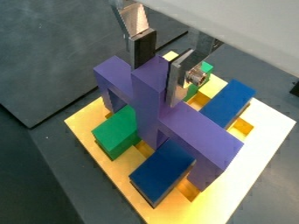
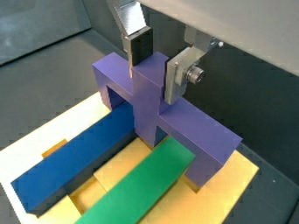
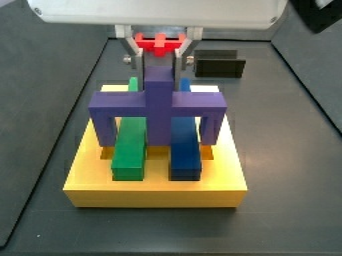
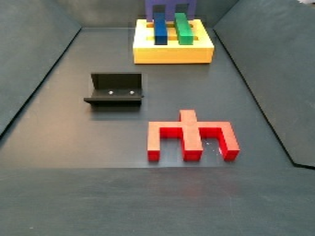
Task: Pick up the purple object. Move up. Move to above the board. Insert the purple object.
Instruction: Insert the purple object.
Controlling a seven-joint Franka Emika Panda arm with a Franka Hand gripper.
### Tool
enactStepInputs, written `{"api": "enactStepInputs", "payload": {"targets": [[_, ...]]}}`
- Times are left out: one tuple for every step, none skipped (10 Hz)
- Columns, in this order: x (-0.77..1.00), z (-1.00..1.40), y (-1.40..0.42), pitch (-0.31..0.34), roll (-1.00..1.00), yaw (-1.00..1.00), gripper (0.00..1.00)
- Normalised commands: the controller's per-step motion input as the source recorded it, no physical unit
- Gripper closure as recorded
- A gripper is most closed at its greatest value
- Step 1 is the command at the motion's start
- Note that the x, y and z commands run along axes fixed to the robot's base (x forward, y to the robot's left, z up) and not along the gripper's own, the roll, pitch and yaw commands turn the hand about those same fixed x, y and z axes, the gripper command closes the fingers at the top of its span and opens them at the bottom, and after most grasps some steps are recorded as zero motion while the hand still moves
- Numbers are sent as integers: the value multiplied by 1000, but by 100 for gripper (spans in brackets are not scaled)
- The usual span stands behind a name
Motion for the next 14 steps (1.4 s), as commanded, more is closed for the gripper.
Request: {"api": "enactStepInputs", "payload": {"targets": [[-94,-223,-9,0,90,0,100],[-9,-211,-9,0,80,0,100],[0,-140,-89,0,76,0,100],[134,-66,-180,0,90,0,100],[183,-114,-151,0,89,0,100],[109,-149,-94,0,79,-23,100],[57,-160,-31,0,87,-60,100],[71,-171,0,0,114,-106,100],[149,-134,-17,1,130,-129,100],[94,-63,-57,0,81,-160,100],[51,-9,-117,0,17,-154,100],[49,-89,-86,-14,0,-163,100],[0,-174,-17,-47,0,-166,100],[0,-186,-3,-49,0,-146,100]]}}
